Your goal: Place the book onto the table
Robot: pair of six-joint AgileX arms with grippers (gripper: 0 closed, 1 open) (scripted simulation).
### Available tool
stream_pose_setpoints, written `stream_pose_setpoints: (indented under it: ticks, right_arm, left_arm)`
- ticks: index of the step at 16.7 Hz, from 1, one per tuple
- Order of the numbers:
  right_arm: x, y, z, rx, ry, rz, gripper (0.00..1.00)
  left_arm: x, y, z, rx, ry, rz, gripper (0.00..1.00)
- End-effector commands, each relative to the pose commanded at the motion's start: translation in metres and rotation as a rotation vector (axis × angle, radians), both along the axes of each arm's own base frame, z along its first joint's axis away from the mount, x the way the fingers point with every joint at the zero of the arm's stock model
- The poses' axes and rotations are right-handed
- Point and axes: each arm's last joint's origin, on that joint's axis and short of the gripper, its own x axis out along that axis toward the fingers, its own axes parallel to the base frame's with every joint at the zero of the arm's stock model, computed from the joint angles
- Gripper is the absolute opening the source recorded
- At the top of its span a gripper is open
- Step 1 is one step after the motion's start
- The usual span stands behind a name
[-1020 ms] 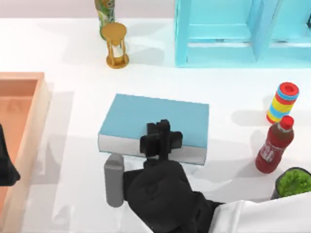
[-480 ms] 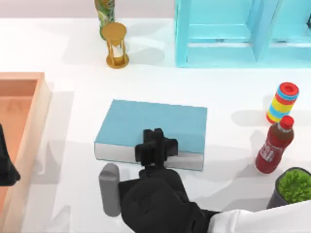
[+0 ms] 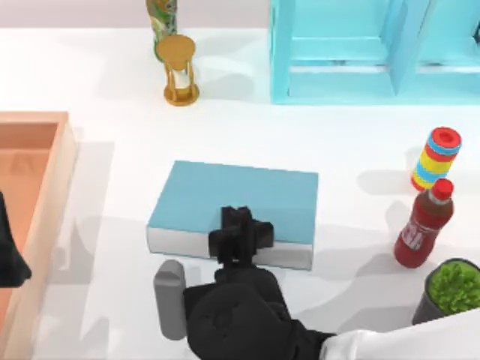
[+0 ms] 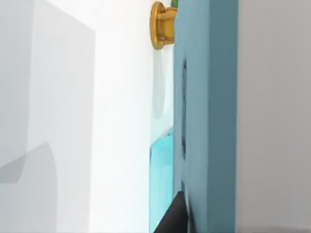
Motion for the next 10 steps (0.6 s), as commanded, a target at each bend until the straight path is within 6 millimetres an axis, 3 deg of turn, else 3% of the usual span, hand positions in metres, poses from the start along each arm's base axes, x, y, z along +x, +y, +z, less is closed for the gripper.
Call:
stream_pose_setpoints:
  ticks: [4,8,10]
  right_arm:
    - [-0.001,0.000,-0.017,0.001,-0.001,0.003,0.00]
    - [-0.001,0.000,-0.018,0.002,-0.001,0.003,0.00]
    - [-0.001,0.000,-0.018,0.002,-0.001,0.003,0.15]
  left_arm:
    - [0.000,0.000,0.000,0.000,0.000,0.000,1.00]
    - [0.000,0.000,0.000,0.000,0.000,0.000,1.00]
    - [0.000,0.000,0.000,0.000,0.000,0.000,1.00]
